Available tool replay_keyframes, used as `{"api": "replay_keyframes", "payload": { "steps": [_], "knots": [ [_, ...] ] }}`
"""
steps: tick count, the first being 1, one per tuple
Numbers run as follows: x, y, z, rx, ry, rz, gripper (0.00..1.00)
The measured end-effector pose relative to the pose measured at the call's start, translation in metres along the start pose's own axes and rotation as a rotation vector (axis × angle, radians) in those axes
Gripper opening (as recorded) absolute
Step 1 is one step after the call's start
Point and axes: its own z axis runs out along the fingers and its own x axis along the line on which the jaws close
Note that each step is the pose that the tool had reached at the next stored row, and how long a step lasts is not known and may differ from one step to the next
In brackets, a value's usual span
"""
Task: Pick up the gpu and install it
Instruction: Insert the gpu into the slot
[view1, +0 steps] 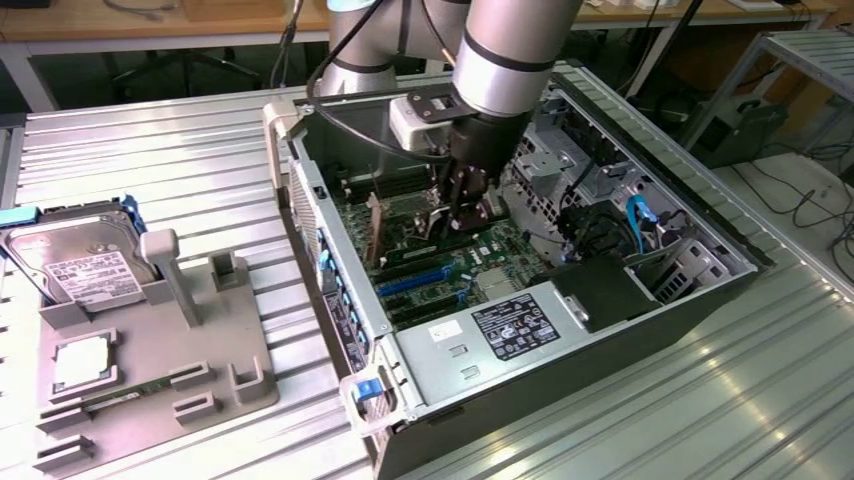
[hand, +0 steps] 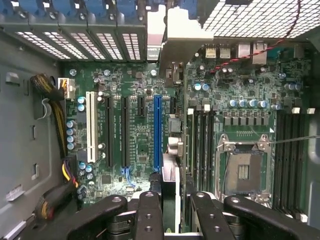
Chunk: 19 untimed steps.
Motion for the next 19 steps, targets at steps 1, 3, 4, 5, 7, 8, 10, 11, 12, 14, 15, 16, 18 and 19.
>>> {"api": "replay_keyframes", "payload": {
  "steps": [1,3,4,5,7,8,10,11,12,14,15,16,18,19],
  "knots": [
    [0.0,0.0007,0.0013,0.0,0.0033,0.0,0.27],
    [0.0,0.0017,0.0054,0.0,0.009,0.0,0.27],
    [0.0,0.0024,0.007,0.0,0.0092,0.0,0.27],
    [0.0,0.0032,0.0081,0.0,0.0092,0.0,0.27],
    [0.0,0.0052,0.0106,0.0001,0.0092,0.0,0.27],
    [0.001,0.0061,0.011,-0.0001,0.0094,0.0,0.27],
    [0.001,0.0078,0.0119,0.0,0.0089,0.0,0.27],
    [0.001,0.0089,0.0127,0.0001,0.0087,0.0,0.27],
    [0.001,0.0095,0.0138,0.0,0.0089,0.0,0.27],
    [0.002,0.0096,0.0162,-0.0001,0.0092,0.0,0.27],
    [0.004,0.0097,0.0173,-0.0001,0.0091,0.0,0.27],
    [0.006,0.0098,0.0185,0.0,0.0089,0.0,0.27],
    [0.008,0.0103,0.0202,0.0001,0.0087,0.0,0.27],
    [0.008,0.0111,0.0217,0.0001,0.0087,0.0,0.27]
  ]
}}
